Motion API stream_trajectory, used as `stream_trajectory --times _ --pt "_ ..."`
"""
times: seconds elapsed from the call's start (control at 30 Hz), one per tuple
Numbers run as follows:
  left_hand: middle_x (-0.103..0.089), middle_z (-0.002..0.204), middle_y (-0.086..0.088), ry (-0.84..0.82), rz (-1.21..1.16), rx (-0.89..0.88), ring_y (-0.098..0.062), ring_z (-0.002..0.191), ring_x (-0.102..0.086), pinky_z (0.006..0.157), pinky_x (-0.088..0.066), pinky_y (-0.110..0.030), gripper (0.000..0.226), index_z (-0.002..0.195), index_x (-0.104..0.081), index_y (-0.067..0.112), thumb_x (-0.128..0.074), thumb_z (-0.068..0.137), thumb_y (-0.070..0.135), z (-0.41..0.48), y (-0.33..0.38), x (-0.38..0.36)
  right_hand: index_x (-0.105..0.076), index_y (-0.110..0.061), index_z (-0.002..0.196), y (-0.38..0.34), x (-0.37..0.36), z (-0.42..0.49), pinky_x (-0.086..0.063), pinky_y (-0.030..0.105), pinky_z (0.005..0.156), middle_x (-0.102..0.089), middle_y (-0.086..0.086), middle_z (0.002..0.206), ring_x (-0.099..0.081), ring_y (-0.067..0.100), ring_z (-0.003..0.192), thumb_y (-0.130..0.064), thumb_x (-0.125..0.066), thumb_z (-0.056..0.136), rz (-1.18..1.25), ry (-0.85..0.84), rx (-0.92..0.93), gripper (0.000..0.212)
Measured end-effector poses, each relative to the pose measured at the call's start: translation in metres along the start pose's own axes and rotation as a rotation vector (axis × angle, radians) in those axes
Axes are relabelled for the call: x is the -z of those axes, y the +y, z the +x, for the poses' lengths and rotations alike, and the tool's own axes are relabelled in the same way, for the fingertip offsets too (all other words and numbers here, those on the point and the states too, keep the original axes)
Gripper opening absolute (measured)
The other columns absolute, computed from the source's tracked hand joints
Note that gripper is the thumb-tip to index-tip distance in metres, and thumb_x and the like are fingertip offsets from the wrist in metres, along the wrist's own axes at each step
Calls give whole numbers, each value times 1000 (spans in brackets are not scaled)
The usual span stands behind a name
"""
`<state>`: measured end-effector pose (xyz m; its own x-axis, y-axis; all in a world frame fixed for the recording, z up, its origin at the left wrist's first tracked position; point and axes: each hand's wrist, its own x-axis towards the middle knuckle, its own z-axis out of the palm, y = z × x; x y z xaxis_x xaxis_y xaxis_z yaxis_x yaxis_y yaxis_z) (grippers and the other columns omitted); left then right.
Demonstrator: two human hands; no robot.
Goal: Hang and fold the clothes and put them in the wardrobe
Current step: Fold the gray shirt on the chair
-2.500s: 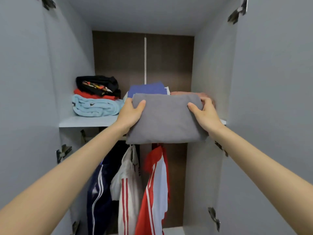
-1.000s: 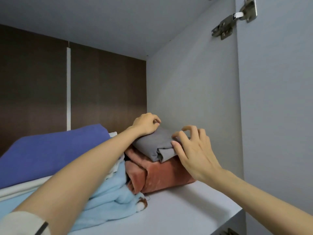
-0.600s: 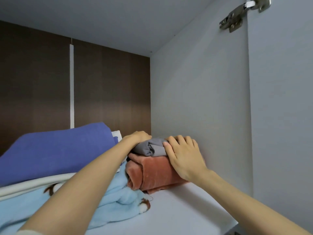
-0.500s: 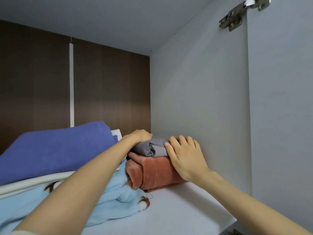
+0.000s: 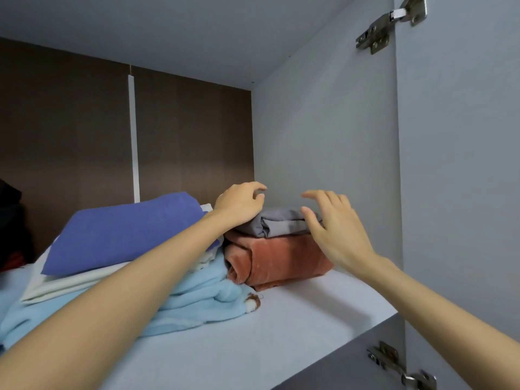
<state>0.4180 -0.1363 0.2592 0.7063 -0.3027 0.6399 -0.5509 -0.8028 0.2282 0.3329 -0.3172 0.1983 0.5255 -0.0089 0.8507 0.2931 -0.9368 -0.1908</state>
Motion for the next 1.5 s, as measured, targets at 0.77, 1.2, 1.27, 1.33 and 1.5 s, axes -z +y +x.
stream_trajectory --times 0.77,1.2,1.27,1.33,1.5 --pt "-64 122 9 99 -97 -244 -16 113 -56 86 -46 -31 33 127 -57 34 -50 95 33 -236 167 32 -54 -27 116 1 176 -199 -37 28 77 -60 -17 116 -52 8 103 -29 -47 97 17 7 -165 21" --pt "-60 131 10 -67 -202 25 -13 122 -53 98 -46 -37 37 134 -52 33 -48 98 31 -436 299 -11 -52 -32 117 38 311 -386 -49 32 81 -57 -24 115 -54 2 96 -31 -47 98 194 -271 -240 20" --pt "-61 128 10 -98 -237 51 -14 121 -54 97 -48 -40 36 133 -53 33 -48 97 32 -463 318 -13 -53 -32 117 40 331 -414 -50 34 82 -57 -25 115 -54 1 96 -31 -47 98 210 -301 -284 20" --pt "-62 124 13 -112 -275 73 -13 119 -55 96 -48 -41 34 131 -54 34 -49 97 32 -489 335 -15 -54 -32 116 41 350 -443 -50 35 80 -57 -25 114 -54 1 94 -30 -48 98 221 -330 -328 19" --pt "-62 120 21 -230 -331 98 -11 115 -56 95 -48 -41 33 130 -54 35 -48 98 33 -556 377 -23 -57 -28 115 37 395 -518 -51 32 82 -60 -22 111 -58 2 93 -23 -50 97 248 -347 -461 20"
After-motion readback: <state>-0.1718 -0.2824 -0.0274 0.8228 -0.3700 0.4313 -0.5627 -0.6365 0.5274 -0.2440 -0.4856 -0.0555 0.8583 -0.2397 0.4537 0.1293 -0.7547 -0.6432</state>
